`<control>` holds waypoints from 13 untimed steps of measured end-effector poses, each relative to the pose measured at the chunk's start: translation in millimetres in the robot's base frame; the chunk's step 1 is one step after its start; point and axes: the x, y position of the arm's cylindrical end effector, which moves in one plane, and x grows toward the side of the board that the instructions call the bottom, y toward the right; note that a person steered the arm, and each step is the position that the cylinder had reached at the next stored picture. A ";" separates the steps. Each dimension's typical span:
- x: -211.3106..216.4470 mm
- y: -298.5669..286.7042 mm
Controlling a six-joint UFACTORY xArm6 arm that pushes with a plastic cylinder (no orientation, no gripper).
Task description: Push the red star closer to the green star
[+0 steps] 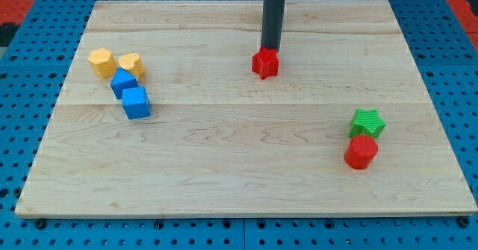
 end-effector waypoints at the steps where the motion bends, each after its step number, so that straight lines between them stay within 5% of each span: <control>1: 2.4 -43.2; 3: 70.2 80.4; 5: 33.1 82.0; 7: 87.5 120.7; 9: 36.8 71.4; 11: 34.0 259.9; 12: 82.8 298.4; 13: 109.1 263.0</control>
